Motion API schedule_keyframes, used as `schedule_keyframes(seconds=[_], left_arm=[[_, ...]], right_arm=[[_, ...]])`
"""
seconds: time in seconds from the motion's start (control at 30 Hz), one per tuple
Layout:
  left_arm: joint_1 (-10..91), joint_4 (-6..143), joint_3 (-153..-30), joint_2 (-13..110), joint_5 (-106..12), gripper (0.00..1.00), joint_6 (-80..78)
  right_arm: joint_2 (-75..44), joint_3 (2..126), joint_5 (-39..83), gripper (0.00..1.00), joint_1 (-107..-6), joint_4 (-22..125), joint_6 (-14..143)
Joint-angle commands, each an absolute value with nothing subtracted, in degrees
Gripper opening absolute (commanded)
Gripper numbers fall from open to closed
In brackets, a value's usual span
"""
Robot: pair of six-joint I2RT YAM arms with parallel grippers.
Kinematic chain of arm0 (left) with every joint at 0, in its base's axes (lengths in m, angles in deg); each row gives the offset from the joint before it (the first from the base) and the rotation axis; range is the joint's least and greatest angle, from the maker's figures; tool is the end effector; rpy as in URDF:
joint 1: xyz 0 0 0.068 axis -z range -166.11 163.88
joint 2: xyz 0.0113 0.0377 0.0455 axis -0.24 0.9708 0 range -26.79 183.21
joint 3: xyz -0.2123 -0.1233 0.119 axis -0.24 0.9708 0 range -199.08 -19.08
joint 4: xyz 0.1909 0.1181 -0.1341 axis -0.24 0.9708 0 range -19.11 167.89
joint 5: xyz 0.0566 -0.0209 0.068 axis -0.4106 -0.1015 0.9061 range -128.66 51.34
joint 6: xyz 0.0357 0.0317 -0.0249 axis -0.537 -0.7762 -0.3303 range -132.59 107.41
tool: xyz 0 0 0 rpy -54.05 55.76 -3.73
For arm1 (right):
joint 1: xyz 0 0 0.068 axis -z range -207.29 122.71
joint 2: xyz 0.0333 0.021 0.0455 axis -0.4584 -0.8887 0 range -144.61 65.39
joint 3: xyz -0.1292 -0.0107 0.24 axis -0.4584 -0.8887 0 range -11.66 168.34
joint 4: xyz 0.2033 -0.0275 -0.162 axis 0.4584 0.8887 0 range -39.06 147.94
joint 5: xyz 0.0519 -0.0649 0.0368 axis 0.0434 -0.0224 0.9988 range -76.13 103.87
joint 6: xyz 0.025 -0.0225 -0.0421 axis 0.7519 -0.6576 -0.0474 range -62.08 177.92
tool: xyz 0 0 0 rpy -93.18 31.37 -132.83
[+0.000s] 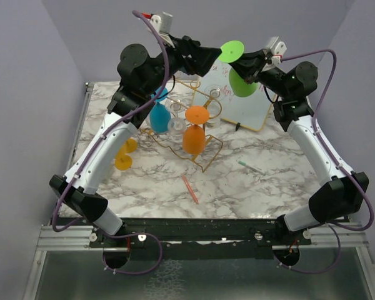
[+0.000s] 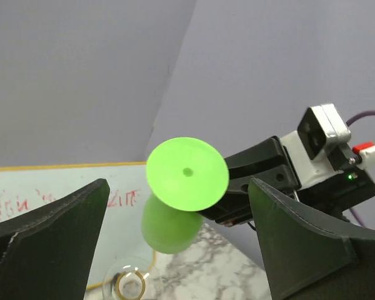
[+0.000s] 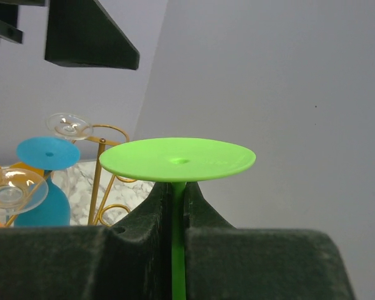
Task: Place the wine glass upside down on the wine glass rack
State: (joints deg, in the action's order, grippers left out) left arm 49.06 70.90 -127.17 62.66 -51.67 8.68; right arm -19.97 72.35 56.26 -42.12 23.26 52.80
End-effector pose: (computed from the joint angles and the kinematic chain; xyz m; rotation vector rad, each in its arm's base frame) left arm 0.2680 -0.1985 0.5474 0.3625 1.2666 -0.9877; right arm 0.3175 0.1090 0.4753 -0.8399 0.9342 0.5570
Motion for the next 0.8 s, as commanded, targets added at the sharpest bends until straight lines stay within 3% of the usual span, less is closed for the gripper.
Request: schedule_keyframes(seconds=[0.0,0.4,0.77], left_arm=[[42.09,66.43,-124.31,62.98,-66.01,0.93,33.3],[40.07,62.43,-125.84,69.02,-79.87,0.71,45.15],[39.59,55.04,-127.54,72.16,-84.81,0.16,52.03]], right_arm=[[-18.27,69.65,60.55,0.01,-42.15,14.03,54.19],[-19.04,69.81,68.98,0.01,-42.14,9.35,56.47],[-20.48,70.83,73.65,0.01,-42.14,9.1,57.41]])
